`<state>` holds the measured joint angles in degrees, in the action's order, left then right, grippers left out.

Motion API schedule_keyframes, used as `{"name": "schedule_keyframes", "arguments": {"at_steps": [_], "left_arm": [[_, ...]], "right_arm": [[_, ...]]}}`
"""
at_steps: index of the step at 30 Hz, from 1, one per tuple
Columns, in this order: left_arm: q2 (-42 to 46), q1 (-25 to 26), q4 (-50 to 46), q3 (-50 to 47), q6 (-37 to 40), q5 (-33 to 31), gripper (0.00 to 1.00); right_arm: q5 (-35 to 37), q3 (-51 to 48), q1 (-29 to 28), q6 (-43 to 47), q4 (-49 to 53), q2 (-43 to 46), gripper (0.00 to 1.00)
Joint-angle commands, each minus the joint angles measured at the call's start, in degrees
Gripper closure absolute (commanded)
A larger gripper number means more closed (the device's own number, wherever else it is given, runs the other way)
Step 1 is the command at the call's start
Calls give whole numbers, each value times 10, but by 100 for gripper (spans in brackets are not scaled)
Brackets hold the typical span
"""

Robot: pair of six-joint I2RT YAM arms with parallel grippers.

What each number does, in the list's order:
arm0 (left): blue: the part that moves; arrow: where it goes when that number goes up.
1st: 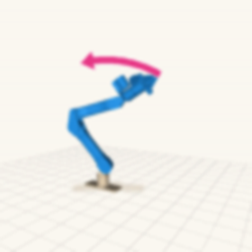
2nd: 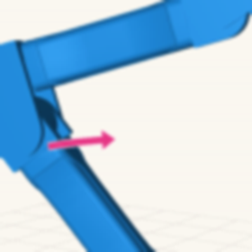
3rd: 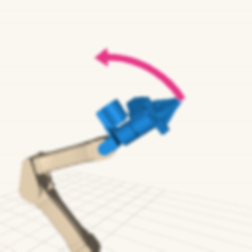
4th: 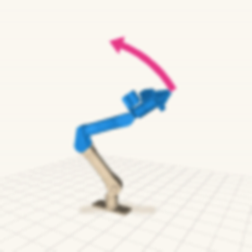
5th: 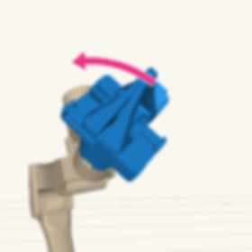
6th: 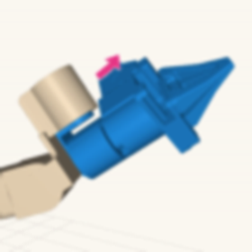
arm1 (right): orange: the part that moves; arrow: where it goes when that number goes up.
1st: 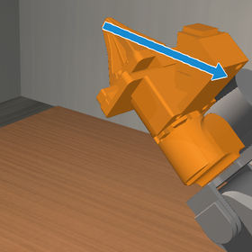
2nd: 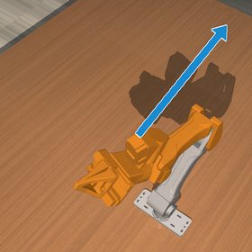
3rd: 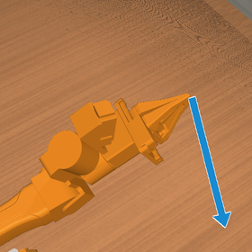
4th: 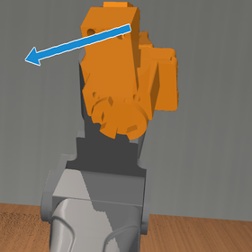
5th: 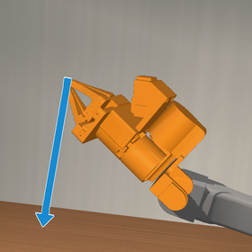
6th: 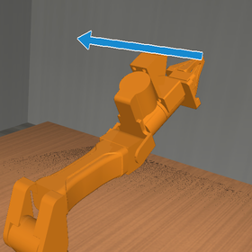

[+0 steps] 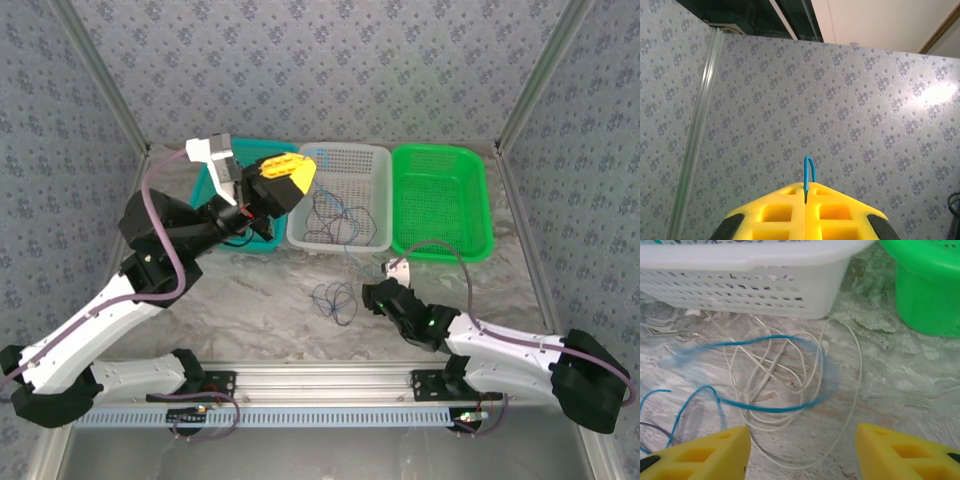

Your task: Untangle the cables

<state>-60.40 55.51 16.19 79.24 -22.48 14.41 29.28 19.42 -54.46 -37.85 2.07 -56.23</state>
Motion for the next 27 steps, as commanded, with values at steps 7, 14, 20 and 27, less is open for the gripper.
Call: {"name": "schedule_keyframes", "arguments": {"at_steps": [7,14,20,27], "left_arm": [[20,-2,-6,60,11,-39,100],[10,-3,0,58,-1,-49,100],[-1,-5,4,50,-14,-54,100],[-12,-6,5,54,-23,-55,100]], "right_arm": [[42,-19,6,-54,72,36,41],[8,-32,-24,23,24,86,24],[58,-19,-107,133,-21,137,11],[16,-5,-139,208,-99,112,3]]}}
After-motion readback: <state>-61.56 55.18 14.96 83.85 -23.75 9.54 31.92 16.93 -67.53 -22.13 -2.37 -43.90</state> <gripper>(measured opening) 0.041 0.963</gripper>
